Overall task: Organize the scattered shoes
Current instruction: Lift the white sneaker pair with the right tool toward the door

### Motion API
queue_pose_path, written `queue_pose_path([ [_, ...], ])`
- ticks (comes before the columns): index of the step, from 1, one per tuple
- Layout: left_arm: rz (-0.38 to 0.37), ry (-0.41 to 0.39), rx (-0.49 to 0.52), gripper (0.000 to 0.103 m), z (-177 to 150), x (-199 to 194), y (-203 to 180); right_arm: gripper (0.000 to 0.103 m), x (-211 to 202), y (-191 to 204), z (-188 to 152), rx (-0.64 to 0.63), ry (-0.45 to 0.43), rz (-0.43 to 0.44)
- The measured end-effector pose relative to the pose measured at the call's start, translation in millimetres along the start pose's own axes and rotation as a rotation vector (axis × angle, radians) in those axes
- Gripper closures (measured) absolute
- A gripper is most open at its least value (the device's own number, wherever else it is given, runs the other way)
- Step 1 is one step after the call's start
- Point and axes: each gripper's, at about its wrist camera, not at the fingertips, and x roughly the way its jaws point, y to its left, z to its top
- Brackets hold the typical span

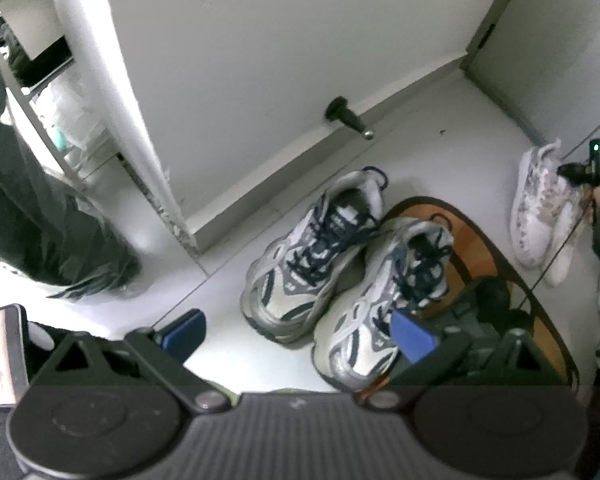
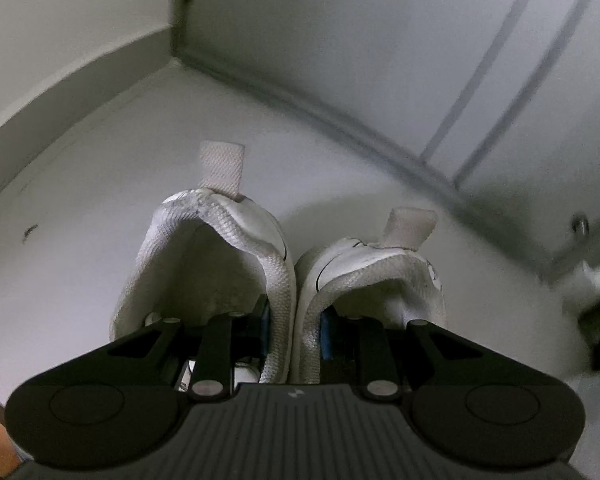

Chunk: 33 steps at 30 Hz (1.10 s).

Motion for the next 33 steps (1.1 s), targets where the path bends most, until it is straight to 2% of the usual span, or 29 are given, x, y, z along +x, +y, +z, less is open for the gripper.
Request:
queue_pose_path([
  [8, 0.022, -0.004, -0.046, 0.003, 1, -2, 12, 0.077, 11, 61, 38, -0.291, -0.028, 0.106],
  [15, -0.04, 0.002, -0.078, 0.003, 3, -4, 17, 0.077, 19, 117, 49, -0.422, -0.038, 0.148],
  [25, -0.045, 0.01, -0.126, 0.003, 6, -2, 34, 0.076, 29, 169, 66, -0.608, -0.038, 0.158],
  [33, -0.06, 0.048, -0.124, 0.003, 4, 4, 36, 0.076, 35, 217, 92, -0.753, -0.085, 0.153],
])
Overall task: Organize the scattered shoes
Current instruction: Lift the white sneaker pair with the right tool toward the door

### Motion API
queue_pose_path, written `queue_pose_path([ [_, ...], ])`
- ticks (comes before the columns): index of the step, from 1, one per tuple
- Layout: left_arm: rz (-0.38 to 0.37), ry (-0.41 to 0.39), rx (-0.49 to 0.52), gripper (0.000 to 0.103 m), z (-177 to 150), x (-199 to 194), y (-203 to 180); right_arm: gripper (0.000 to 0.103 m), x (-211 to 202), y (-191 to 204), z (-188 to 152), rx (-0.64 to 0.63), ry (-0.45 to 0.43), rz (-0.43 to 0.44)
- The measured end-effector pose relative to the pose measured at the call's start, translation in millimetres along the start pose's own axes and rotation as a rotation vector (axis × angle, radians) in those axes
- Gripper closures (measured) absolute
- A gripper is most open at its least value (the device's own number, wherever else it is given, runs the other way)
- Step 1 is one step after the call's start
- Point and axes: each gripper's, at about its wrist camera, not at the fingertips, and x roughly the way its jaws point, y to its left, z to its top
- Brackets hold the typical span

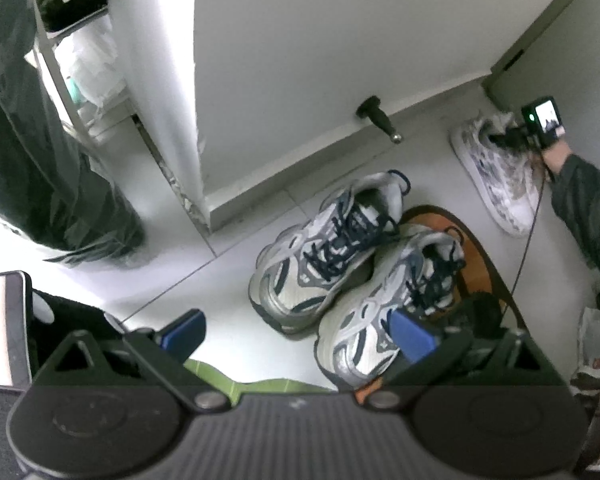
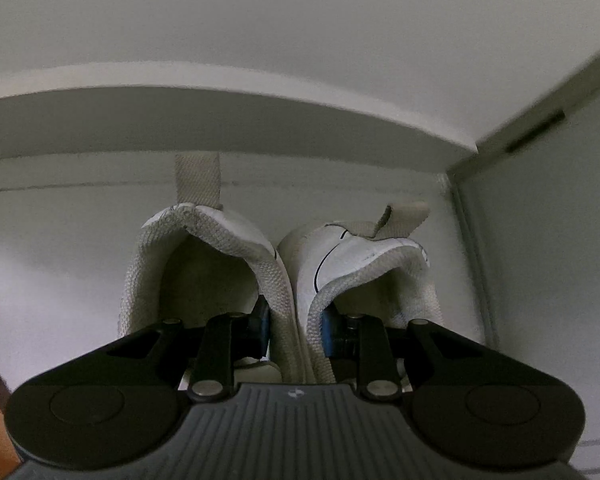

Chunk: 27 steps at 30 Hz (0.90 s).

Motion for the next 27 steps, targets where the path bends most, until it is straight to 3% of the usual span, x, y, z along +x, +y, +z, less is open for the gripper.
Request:
queue_pose_path([
  [7, 0.025, -0.001, -0.043, 0.003, -2, -1, 14, 0.075, 11, 19, 36, -0.098, 0.003, -0.064],
  [19, 0.02, 0.001, -0.01, 0.003, -6, -6, 15, 0.074, 14, 1, 62, -0.083, 0.07, 0.007],
  [27, 0.085, -0.022, -0.035, 0.003, -9, -9, 36, 0.074, 22, 7, 74, -0.088, 0.111, 0.067],
])
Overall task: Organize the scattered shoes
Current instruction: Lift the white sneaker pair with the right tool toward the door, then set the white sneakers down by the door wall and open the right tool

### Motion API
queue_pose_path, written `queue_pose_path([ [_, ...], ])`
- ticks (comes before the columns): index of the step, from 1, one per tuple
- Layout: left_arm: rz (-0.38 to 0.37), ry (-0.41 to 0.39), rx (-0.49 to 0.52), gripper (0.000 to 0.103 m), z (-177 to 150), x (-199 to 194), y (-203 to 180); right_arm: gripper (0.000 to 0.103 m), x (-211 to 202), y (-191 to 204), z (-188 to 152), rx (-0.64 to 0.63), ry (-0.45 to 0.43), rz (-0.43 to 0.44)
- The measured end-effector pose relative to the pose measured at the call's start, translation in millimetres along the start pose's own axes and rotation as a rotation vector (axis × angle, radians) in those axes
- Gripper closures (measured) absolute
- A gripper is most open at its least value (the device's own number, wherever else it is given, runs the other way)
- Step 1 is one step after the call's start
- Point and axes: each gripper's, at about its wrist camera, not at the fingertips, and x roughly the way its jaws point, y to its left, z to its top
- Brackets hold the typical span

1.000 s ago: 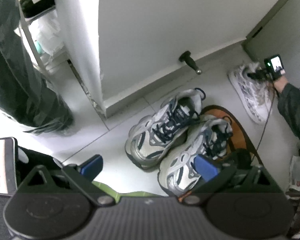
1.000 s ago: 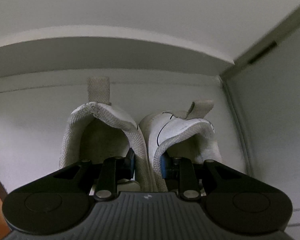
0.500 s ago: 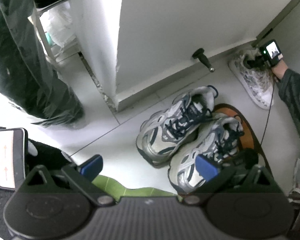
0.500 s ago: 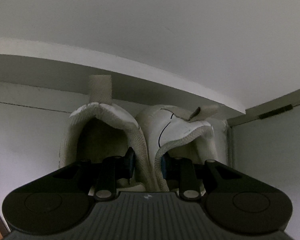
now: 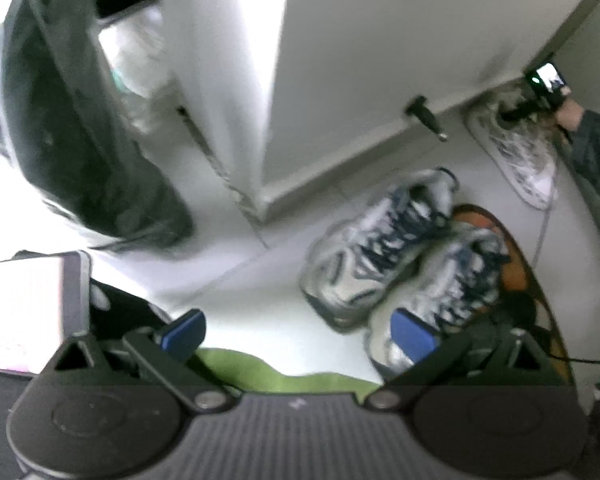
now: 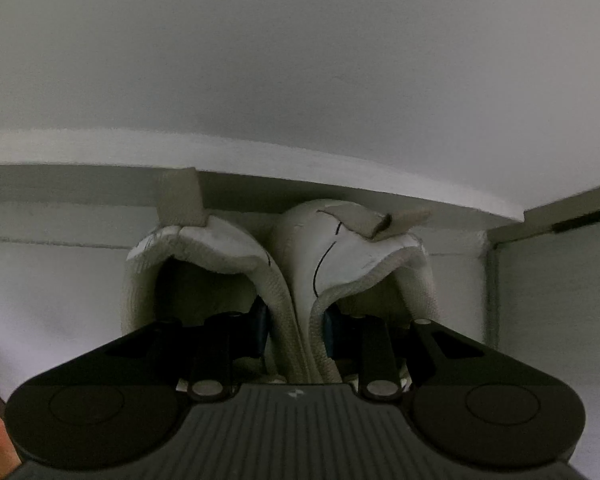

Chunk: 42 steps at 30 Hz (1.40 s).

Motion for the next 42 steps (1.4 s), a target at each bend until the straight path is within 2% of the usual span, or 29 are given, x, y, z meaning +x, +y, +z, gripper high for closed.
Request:
queue_pose_path([
  [4, -0.03, 0.003, -0.018, 0.003, 1, -2, 3, 0.073, 2, 2, 0, -0.005, 0.004, -0.019],
  [8, -0.046, 0.015, -0.006, 0.003, 1, -1, -3, 0.063, 14, 8, -1, 0.03, 0.028, -0.093],
  [12, -0.072, -0.003, 0.001, 0.003, 3, -6, -10, 0.058, 18, 7, 8, 0.061, 0.059, -0.12],
  [13, -0.062, -0.008, -0.005, 0.003, 4, -7, -12, 0.056, 16, 6, 10, 0.069, 0.059, -0.122],
  [16, -0.058, -0.041, -0.026, 0.003, 10, -14, -16, 0.038, -5, -4, 3, 0.176, -0.003, -0.114],
  [19, -0.082, -0.07, -0.035, 0.003, 14, -20, -24, 0.032, -21, -14, -5, 0.259, -0.032, -0.12],
  [22, -0.108, -0.074, -0.023, 0.003, 11, -24, -37, 0.031, -48, -17, -17, 0.32, -0.066, -0.1],
  [25, -0.124, -0.062, -0.018, 0.003, 1, -26, -47, 0.031, -82, -29, -36, 0.472, -0.153, -0.062],
  [27, -0.11, -0.078, 0.001, 0.003, -4, -34, -53, 0.031, -101, -42, -52, 0.587, -0.218, -0.021],
  [30, -0.106, -0.121, 0.016, 0.003, -10, -48, -58, 0.031, -128, -48, -69, 0.676, -0.261, -0.015],
  [33, -0.16, -0.176, 0.02, 0.003, -10, -67, -60, 0.031, -158, -44, -82, 0.7, -0.311, -0.017],
  [36, -0.153, -0.221, 0.059, 0.004, -9, -78, -68, 0.031, -184, -36, -89, 0.728, -0.346, -0.037],
  [39, -0.193, -0.205, 0.032, 0.004, -7, -76, -67, 0.031, -223, -16, -93, 0.705, -0.379, -0.12],
  [42, -0.208, -0.192, -0.003, 0.004, -5, -74, -63, 0.026, -267, 4, -101, 0.713, -0.455, -0.133],
])
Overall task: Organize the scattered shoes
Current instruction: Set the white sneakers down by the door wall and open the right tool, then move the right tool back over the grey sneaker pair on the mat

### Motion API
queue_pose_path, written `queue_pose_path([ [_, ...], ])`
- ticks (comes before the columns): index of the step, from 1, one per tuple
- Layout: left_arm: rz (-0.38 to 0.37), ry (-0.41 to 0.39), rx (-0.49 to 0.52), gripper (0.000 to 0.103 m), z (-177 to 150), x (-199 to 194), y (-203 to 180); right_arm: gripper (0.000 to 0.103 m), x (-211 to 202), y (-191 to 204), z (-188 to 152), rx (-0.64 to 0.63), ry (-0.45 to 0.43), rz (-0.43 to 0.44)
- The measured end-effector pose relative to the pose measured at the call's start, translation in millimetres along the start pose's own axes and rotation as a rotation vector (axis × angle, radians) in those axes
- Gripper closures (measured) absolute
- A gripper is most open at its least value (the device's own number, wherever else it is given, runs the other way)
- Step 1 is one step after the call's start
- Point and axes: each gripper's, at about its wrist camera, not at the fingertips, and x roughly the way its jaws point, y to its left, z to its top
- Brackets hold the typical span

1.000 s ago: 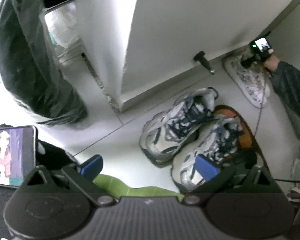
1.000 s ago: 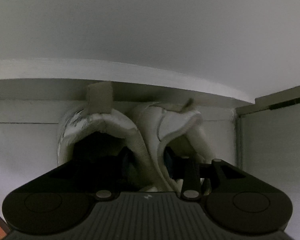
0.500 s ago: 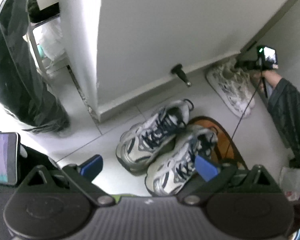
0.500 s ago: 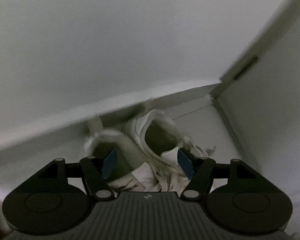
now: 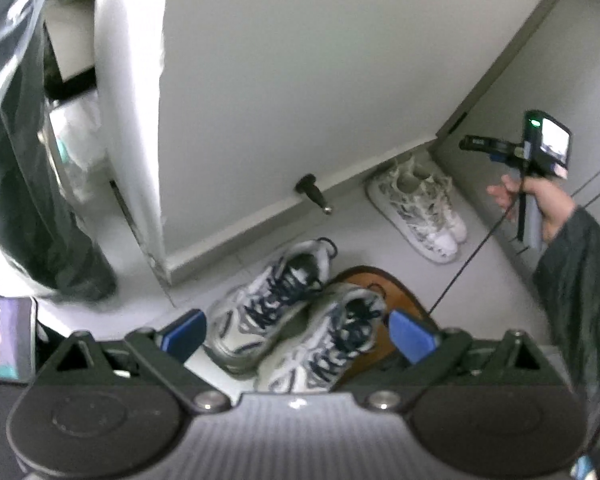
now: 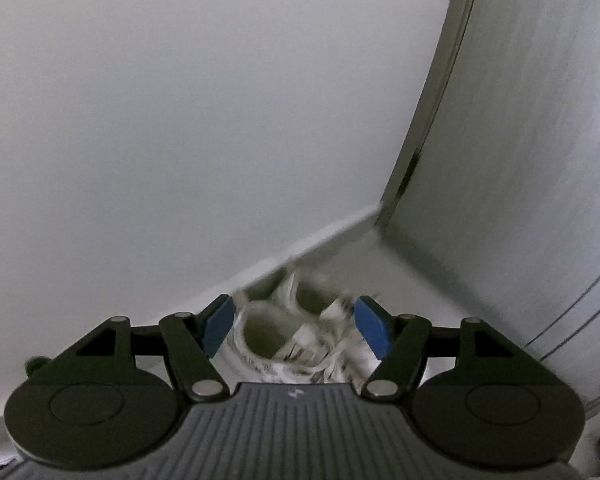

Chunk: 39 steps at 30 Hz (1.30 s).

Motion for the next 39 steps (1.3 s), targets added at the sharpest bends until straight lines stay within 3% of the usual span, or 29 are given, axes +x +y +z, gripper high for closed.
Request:
queue_pose_path([
  [4, 0.038, -0.022, -0.023, 0.004, 6, 4, 7, 0.023, -50, 15, -7, 0.05, -0.014, 0.062],
  [5, 0.041, -0.023, -0.038, 0.004, 10, 7, 10, 0.017, -69, 23, -14, 0.067, -0.038, 0.085],
  [8, 0.001, -0.013, -0.093, 0.009, 16, 12, 14, 0.013, -104, 37, -27, 0.084, -0.095, 0.097],
  [10, -0.018, -0.016, -0.103, 0.009, 16, 13, 13, 0.013, -115, 45, -32, 0.096, -0.087, 0.112],
  [15, -0.028, -0.041, -0.046, 0.012, 20, 11, 2, 0.013, -145, 61, -47, 0.178, -0.039, 0.162],
  [18, -0.02, -0.053, 0.007, 0.014, 23, 9, -2, 0.013, -160, 65, -58, 0.264, -0.019, 0.136],
  [24, 0.022, -0.081, 0.131, 0.013, 29, 9, -5, 0.013, -163, 62, -78, 0.384, 0.089, 0.075],
  [27, 0.04, -0.111, 0.168, 0.009, 30, 9, -3, 0.013, -158, 65, -95, 0.408, 0.19, 0.109],
  [33, 0.018, -0.052, 0.114, 0.009, 31, 21, 15, 0.013, -142, 69, -127, 0.489, 0.333, 0.098],
  [39, 0.006, -0.039, 0.079, 0.009, 32, 20, 28, 0.014, -125, 91, -146, 0.467, 0.387, 0.127],
])
